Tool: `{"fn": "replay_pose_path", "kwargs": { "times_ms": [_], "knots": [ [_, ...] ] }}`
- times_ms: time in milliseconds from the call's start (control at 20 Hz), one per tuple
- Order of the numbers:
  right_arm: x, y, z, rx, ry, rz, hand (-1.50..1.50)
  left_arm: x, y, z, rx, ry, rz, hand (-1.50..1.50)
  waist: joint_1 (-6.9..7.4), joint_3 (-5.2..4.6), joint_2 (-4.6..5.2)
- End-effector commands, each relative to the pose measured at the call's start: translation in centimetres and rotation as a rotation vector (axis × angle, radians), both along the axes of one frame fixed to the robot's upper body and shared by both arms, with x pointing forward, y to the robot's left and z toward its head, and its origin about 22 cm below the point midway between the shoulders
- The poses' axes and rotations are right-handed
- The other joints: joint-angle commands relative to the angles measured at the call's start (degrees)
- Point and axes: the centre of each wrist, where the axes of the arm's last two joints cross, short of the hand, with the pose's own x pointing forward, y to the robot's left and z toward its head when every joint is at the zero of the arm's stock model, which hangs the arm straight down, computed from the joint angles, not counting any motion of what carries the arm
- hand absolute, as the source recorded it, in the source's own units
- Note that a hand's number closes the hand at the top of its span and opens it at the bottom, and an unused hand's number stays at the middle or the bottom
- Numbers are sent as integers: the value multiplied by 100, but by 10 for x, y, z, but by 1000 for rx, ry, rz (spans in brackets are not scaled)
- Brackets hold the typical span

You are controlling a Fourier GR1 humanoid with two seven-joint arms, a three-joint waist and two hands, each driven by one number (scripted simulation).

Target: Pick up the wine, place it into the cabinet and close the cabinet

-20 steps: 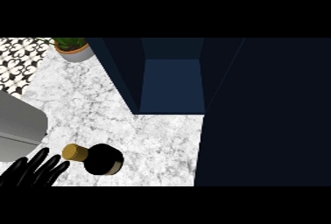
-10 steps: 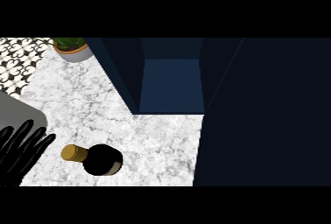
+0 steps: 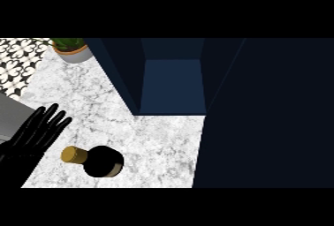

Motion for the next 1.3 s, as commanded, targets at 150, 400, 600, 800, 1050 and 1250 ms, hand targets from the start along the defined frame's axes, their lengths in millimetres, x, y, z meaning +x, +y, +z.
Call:
{"fn": "replay_pose_path", "kwargs": {
  "times_ms": [150, 400, 600, 800, 1050, 1250],
  "knots": [
    [-10, -1, -6, 29, -31, 4, -150, -1, 0, -68, 24, 72, -29, -150, 10, 1, 1],
    [-10, -6, 9, 28, -20, 15, -150, 33, 14, -89, 43, 98, -23, -150, -3, 0, 4],
    [1, -17, 4, 21, -26, 4, -150, 28, 11, -115, 56, 103, -21, -150, 12, 1, 6],
    [-19, -8, 0, 23, -41, 11, -150, 36, 10, -132, 74, 124, -36, -150, 0, 2, 0],
    [-15, -6, 1, 35, -55, 7, -150, 30, 22, -170, 57, 148, -39, -150, -17, 0, 6],
    [-15, -15, 13, 14, -58, 28, -150, 30, 0, -196, 49, 165, -56, -150, -44, -5, 14]
  ]
}}
